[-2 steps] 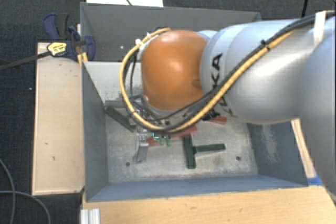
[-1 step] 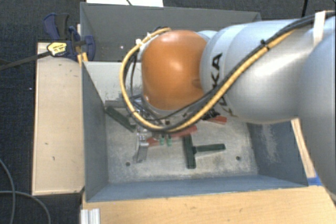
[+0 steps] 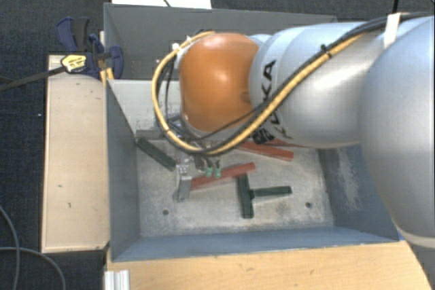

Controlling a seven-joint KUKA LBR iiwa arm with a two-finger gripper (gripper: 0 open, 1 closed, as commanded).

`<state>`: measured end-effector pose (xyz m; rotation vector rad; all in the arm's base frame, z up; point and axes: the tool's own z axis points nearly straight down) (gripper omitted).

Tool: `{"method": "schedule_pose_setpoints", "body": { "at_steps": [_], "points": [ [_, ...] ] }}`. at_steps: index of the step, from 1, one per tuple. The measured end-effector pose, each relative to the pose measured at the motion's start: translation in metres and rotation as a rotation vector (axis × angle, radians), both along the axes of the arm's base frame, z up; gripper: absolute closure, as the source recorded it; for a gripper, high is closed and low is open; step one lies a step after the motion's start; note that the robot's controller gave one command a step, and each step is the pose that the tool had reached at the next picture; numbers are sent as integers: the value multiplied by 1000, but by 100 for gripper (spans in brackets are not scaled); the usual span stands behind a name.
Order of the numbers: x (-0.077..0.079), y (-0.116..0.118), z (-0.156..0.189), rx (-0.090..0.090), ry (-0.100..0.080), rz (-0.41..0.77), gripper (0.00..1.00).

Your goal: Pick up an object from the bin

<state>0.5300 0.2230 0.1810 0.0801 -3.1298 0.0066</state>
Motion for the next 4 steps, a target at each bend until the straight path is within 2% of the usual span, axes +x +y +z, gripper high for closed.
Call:
{"method": "schedule_pose_setpoints", "body": {
  "at_steps": [1, 2, 3, 4],
  "points": [
    [18, 0, -4, 10, -22, -4, 0],
    [30, -6, -75, 7, -17, -222, 0],
    [32, -43, -96, 3, -8, -233, 0],
    [48, -54, -104, 2, -14, -230, 0]
  ]
}}
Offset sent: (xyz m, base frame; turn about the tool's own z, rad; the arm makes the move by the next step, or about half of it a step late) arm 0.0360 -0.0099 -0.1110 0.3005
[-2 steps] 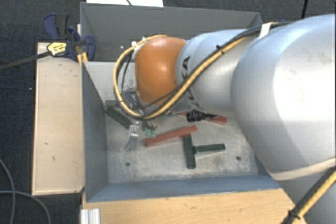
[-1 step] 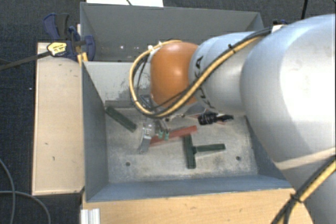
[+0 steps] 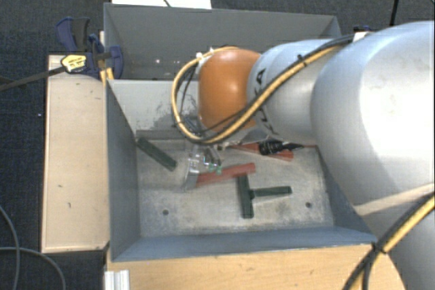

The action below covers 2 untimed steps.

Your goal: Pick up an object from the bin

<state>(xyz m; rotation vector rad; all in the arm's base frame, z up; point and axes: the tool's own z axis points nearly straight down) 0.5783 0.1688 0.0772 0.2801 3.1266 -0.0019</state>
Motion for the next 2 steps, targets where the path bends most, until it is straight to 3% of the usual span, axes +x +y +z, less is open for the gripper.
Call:
{"method": "schedule_pose_setpoints", "body": {
  "at_steps": [1, 2],
  "points": [
    [-31, -23, 3, 3, 1, -16, 0],
    [-23, -74, -5, 2, 0, 158, 100]
  ]
}}
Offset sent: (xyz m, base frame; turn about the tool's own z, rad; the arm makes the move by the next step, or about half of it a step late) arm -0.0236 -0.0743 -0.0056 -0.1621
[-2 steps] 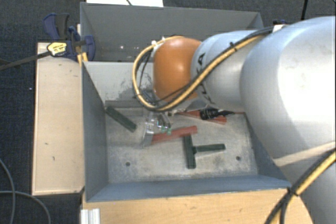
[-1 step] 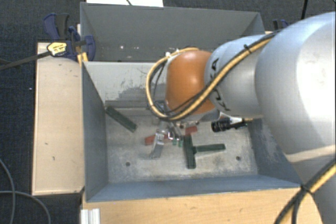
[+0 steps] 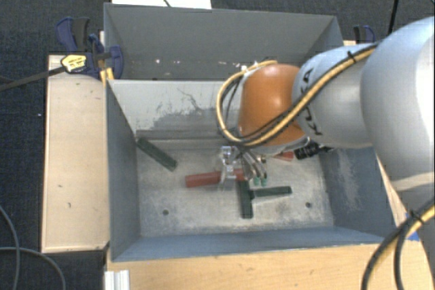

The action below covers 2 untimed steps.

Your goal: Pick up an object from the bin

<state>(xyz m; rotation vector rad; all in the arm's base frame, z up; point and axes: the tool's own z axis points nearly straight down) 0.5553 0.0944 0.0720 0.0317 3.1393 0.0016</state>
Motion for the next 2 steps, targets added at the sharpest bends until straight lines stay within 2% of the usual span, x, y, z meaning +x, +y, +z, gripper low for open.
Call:
{"method": "schedule_pose_setpoints", "body": {
  "at_steps": [1, 2],
  "points": [
    [0, 0, 0, 0, 0, -3, 100],
    [16, -1, 140, 0, -1, -36, 100]
  ]
}}
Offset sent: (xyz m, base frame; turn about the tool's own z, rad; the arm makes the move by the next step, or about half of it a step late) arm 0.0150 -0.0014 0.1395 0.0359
